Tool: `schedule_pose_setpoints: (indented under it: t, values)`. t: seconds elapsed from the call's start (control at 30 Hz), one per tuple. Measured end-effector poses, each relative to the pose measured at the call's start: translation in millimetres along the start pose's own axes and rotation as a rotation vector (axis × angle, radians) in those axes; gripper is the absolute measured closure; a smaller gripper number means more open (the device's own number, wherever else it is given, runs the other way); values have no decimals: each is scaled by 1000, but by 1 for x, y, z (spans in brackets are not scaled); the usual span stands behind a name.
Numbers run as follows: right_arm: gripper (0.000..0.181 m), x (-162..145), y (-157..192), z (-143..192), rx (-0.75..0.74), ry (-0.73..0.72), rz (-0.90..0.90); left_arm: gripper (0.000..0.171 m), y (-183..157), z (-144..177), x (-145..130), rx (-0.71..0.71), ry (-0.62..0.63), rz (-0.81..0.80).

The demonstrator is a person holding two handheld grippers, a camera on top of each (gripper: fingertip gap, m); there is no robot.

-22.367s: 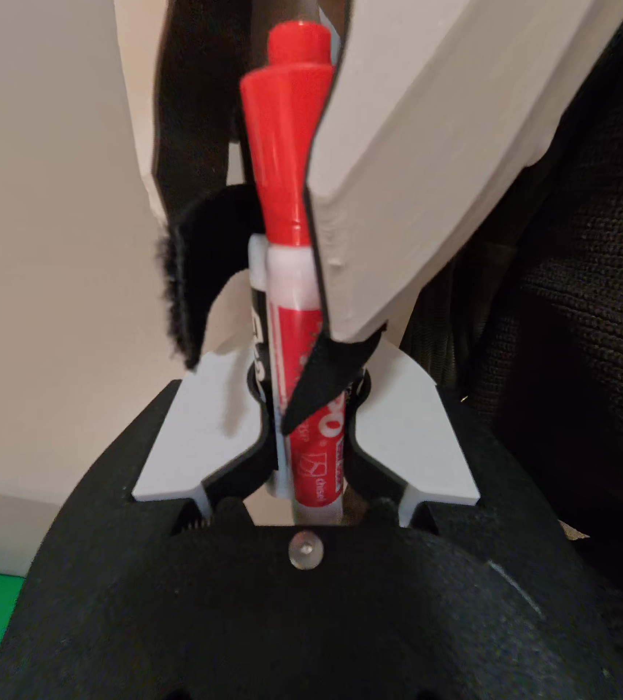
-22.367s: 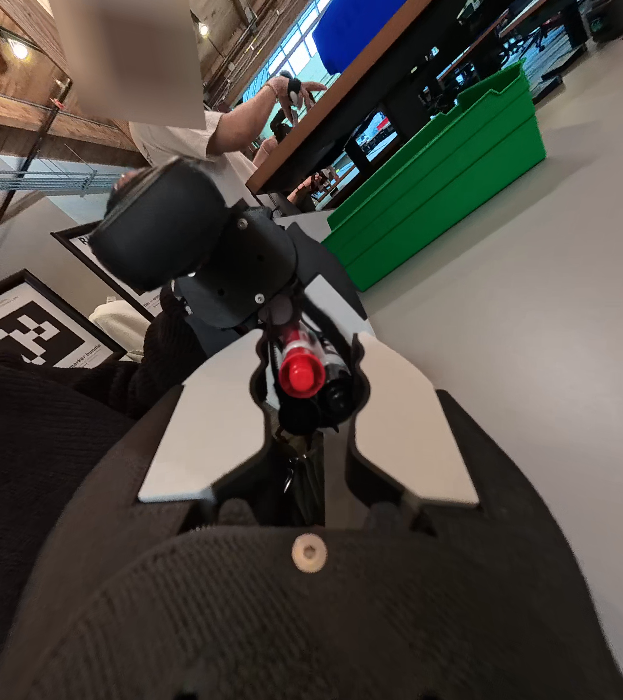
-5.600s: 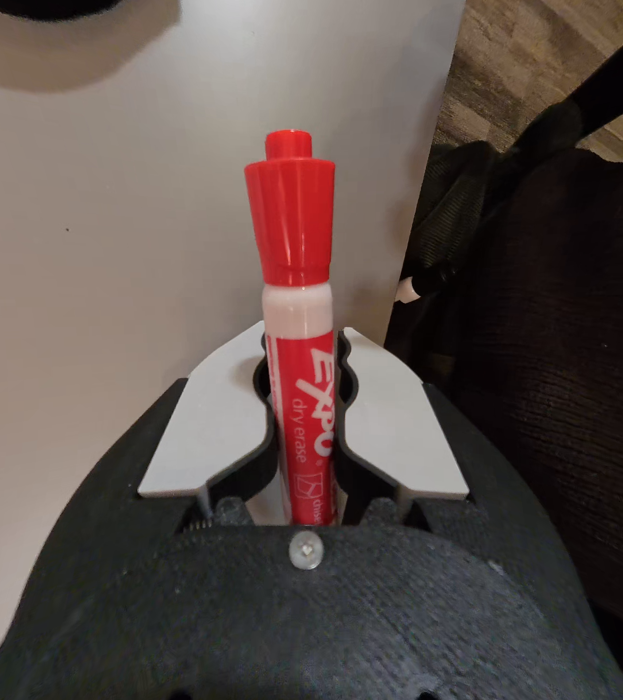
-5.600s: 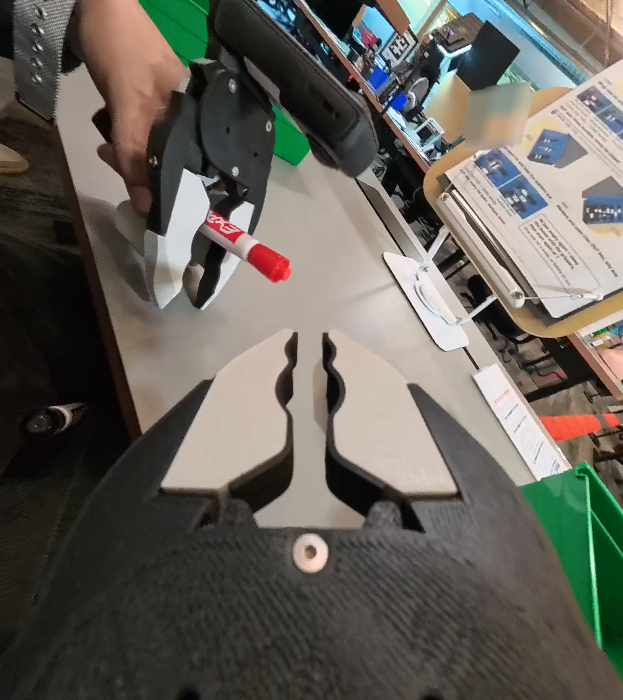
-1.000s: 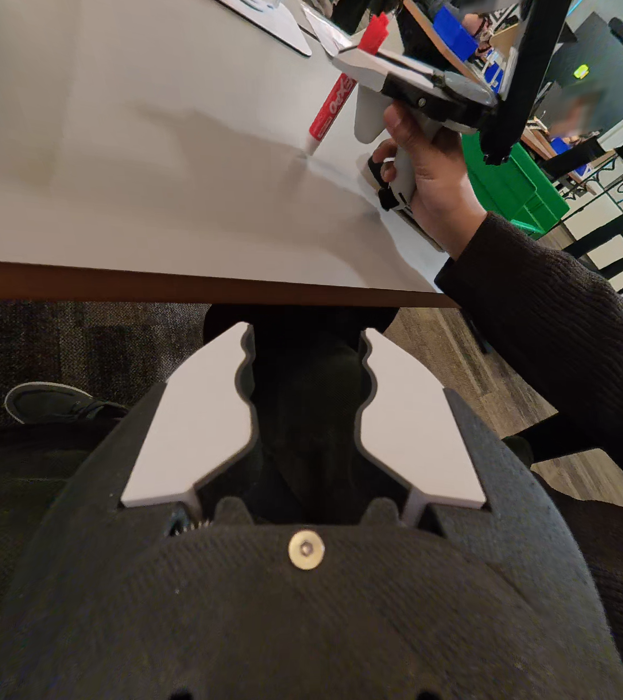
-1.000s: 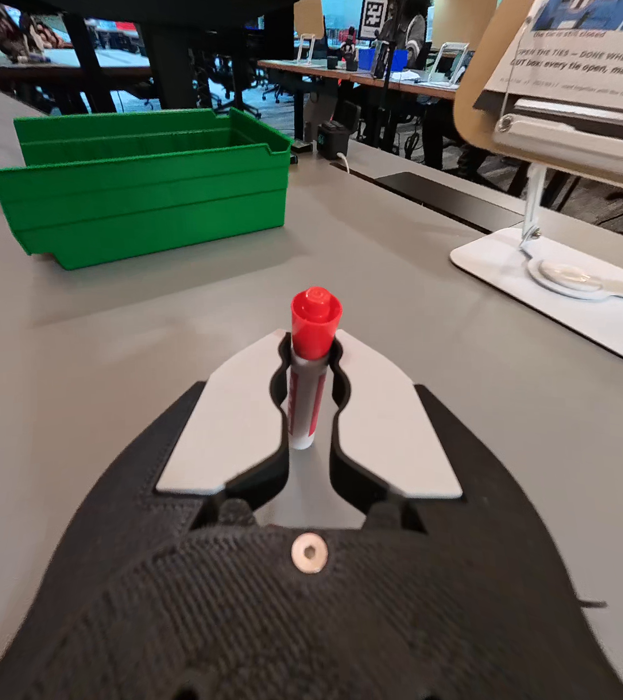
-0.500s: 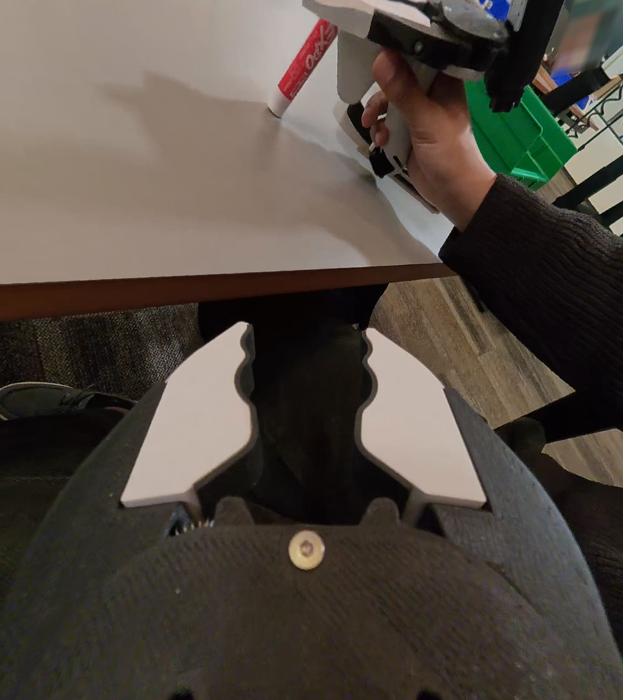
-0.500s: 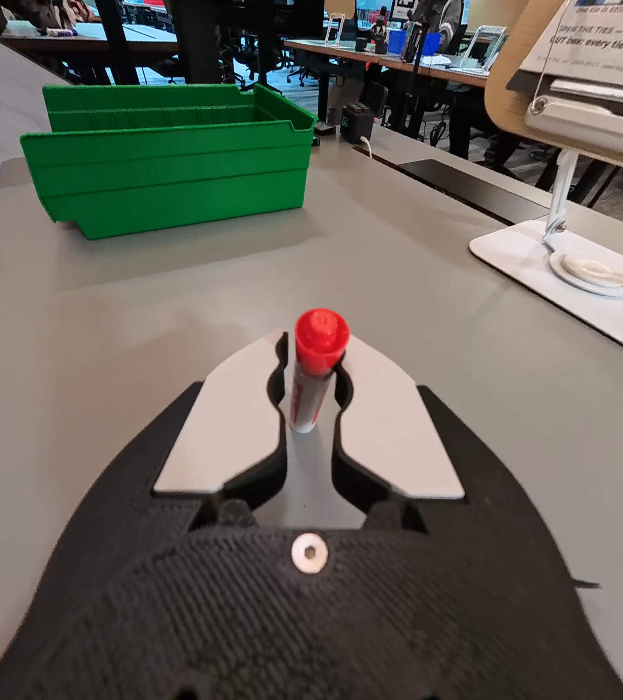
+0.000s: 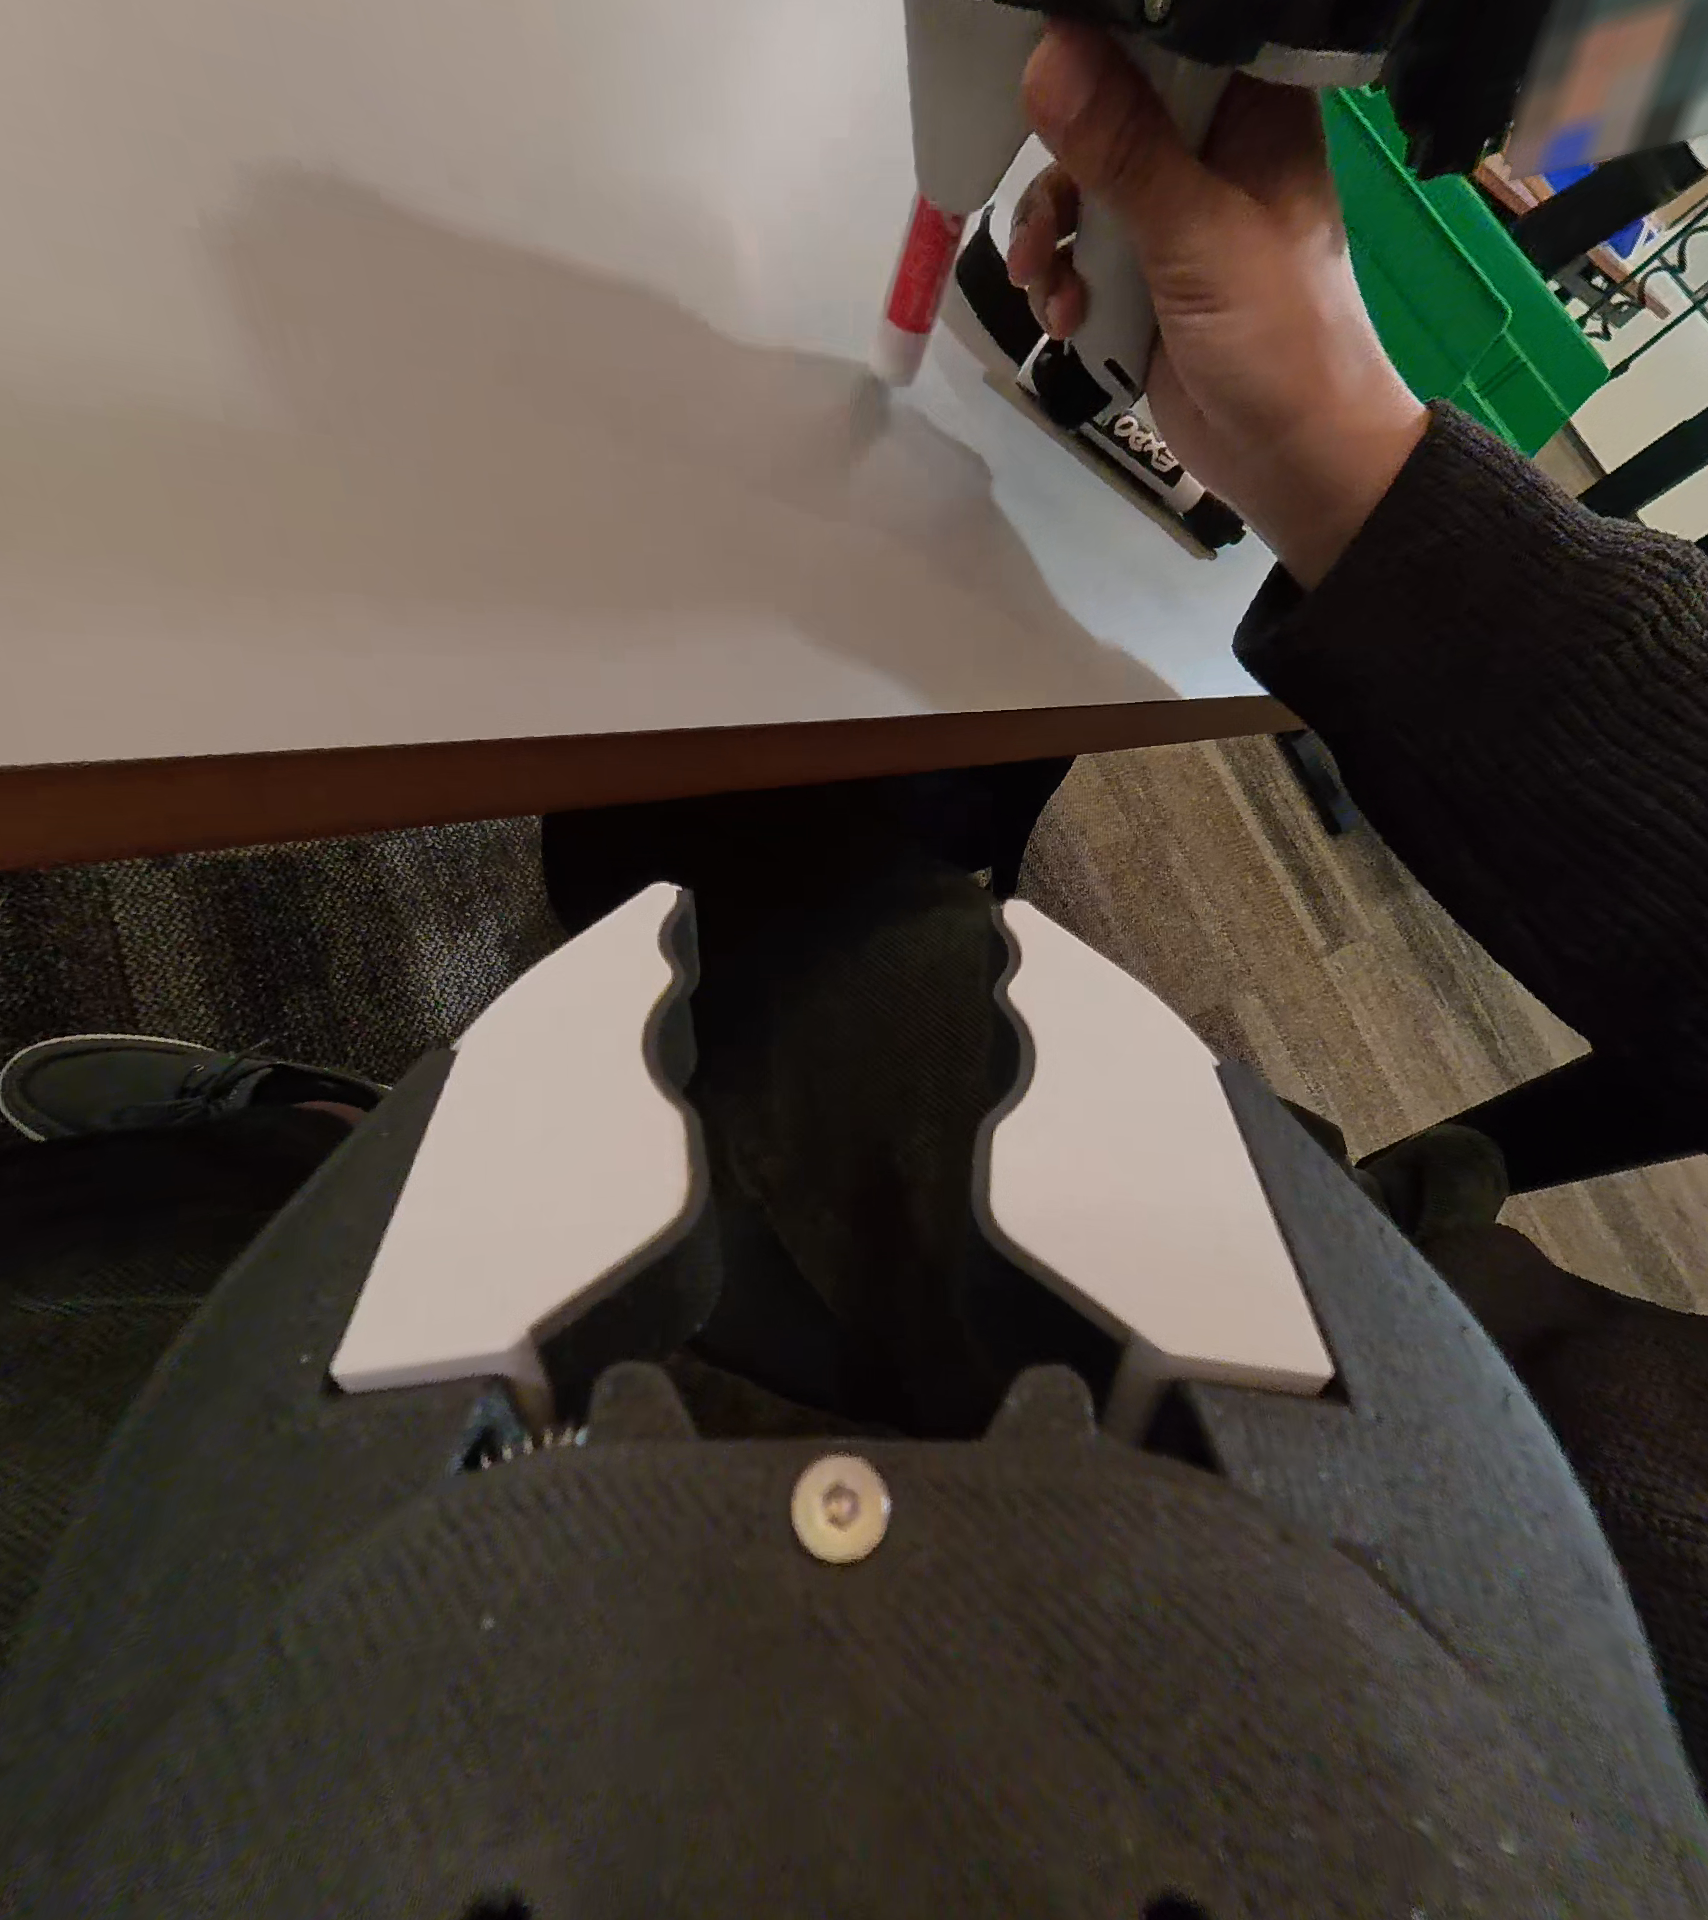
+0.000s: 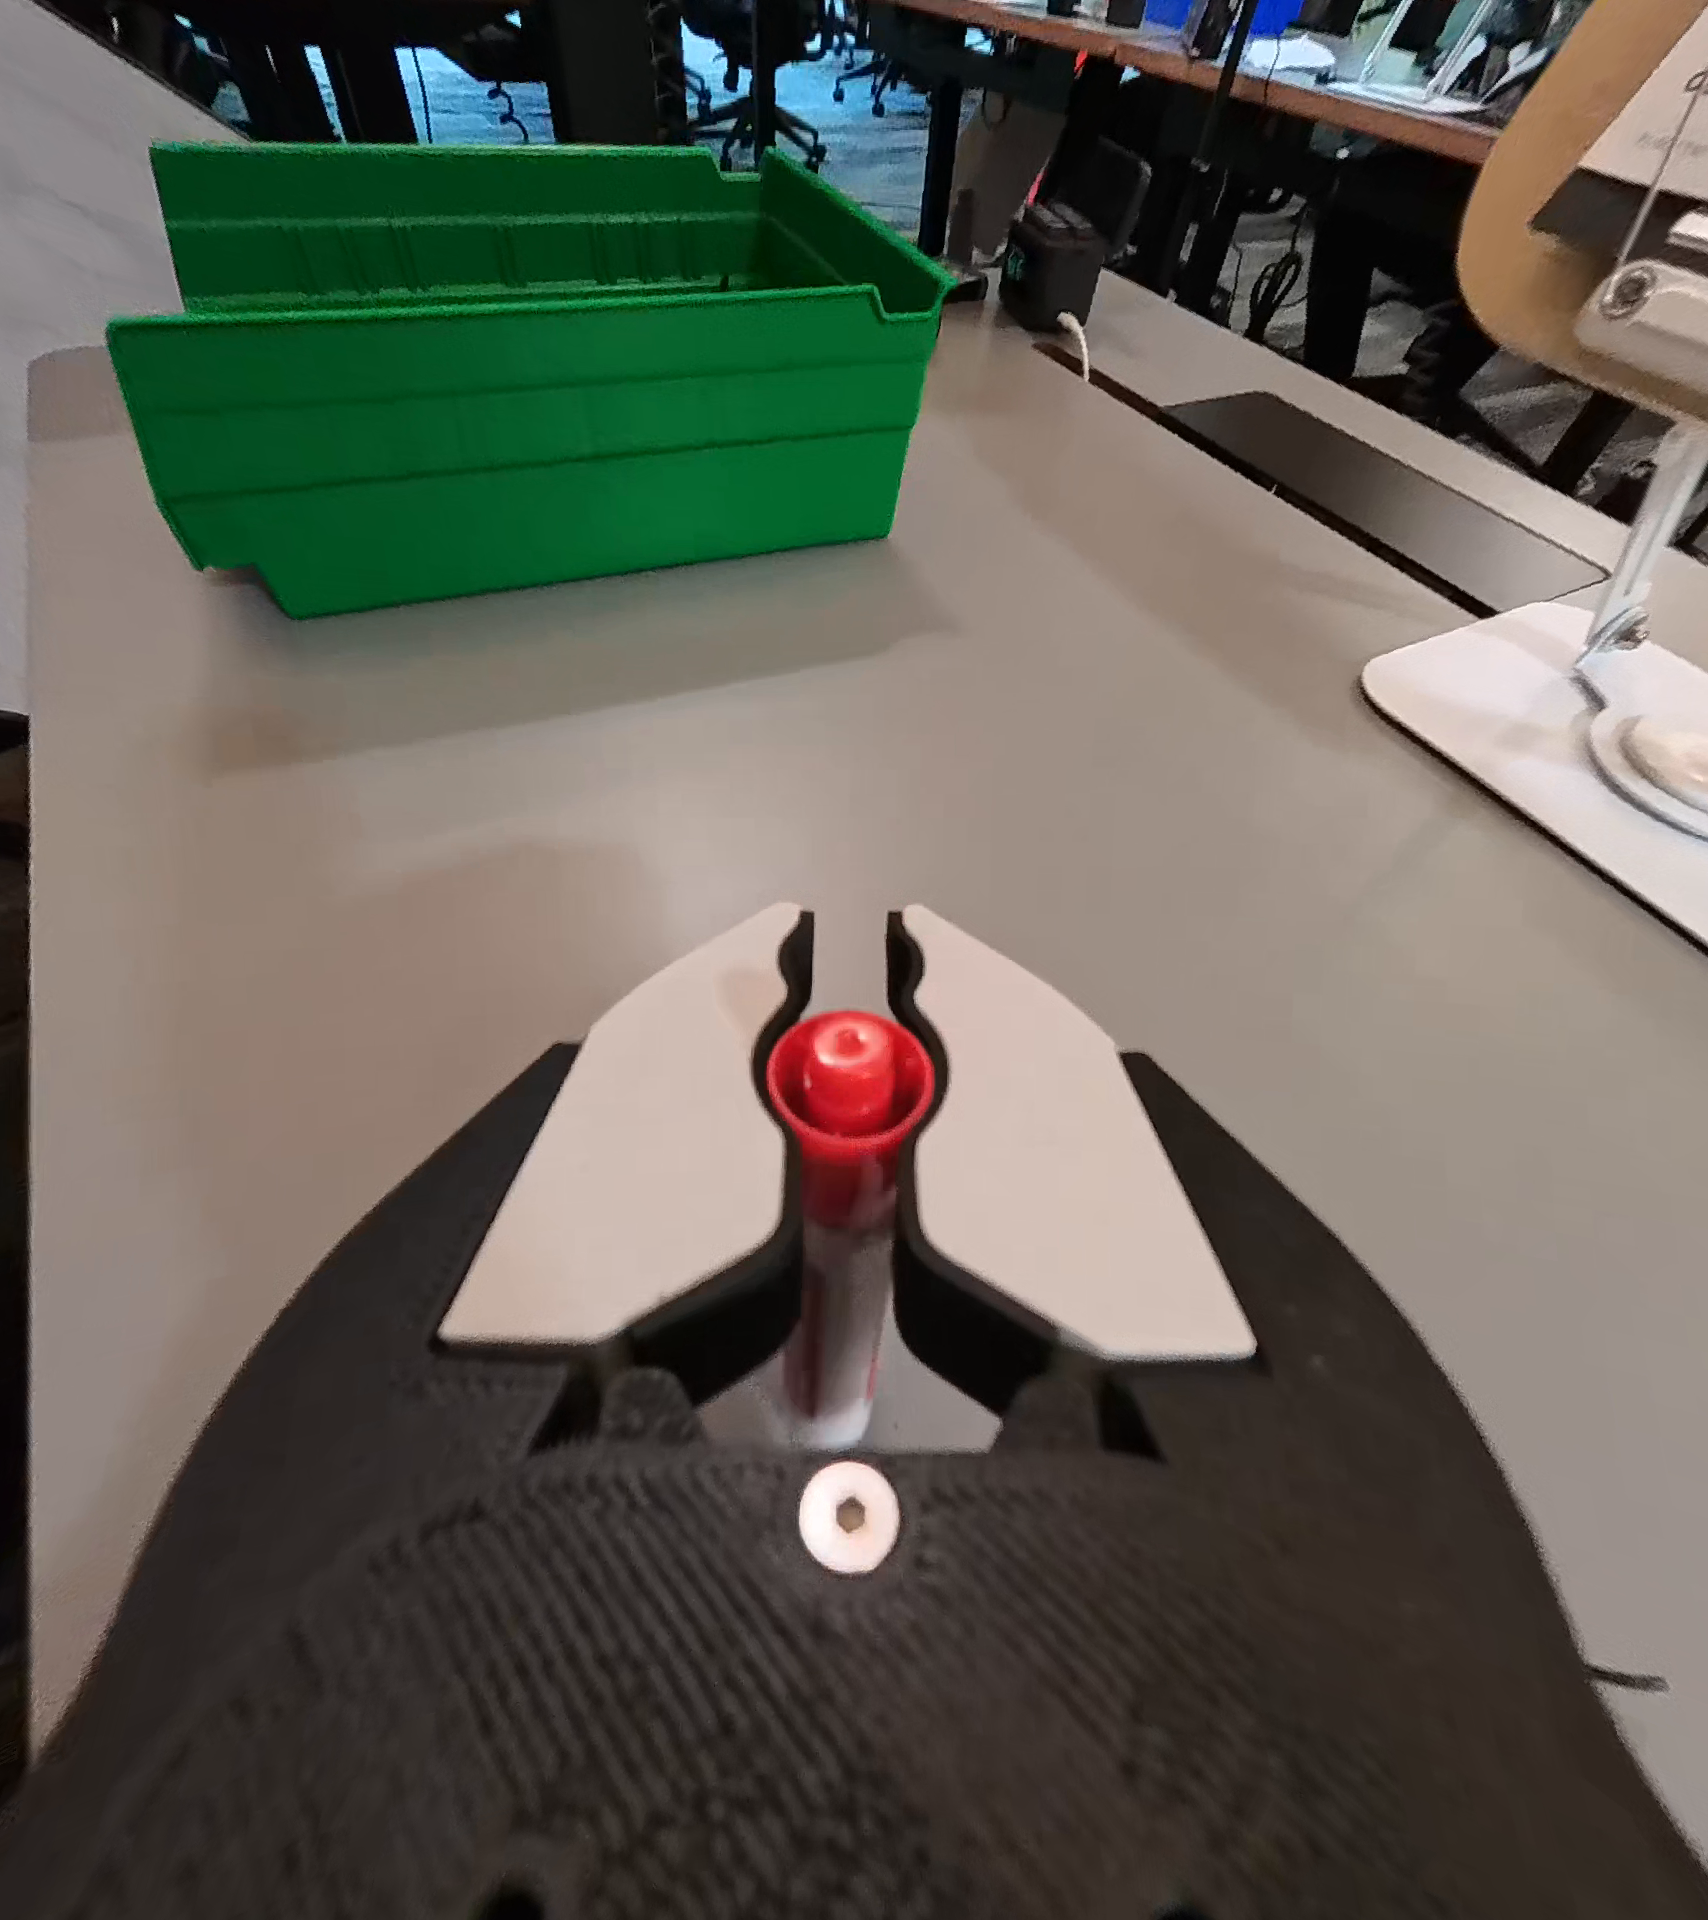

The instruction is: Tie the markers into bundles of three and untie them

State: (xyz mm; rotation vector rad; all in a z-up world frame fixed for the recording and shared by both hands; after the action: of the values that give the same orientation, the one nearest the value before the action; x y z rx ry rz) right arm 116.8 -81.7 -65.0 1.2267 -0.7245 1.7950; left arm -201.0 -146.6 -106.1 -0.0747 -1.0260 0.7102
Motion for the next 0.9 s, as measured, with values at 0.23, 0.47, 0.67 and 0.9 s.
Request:
schedule_pose_setpoints:
  t: [0.23, 0.47, 0.67, 0.9]
  values:
    - [168, 0, 4, -2, 9, -19, 42, 116, -1, -1, -1, -3, 14, -6]
    - [168, 0, 4, -3, 23, -148, -8, 117, -2, -3, -2, -4, 30, -11]
    - [168, -4, 4, -4, 18, -125, 5, 117, -3, -3, -3, -1, 37, -21]
    - [168, -5, 5, -4, 29, -137, 6, 117, -3, -4, -3, -2, 43, -23]
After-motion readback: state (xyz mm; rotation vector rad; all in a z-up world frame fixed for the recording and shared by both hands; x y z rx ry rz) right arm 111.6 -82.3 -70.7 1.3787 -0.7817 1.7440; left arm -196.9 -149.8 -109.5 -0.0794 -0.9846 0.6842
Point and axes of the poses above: each gripper's, where its closed fingertips meet, z back along the fingers, x out of its top, y = z × x across the jaws, the point moved 10 cm from there along z, back along the fingers, and after that the axes turned 10 degrees about x, right-handed, at the moved point
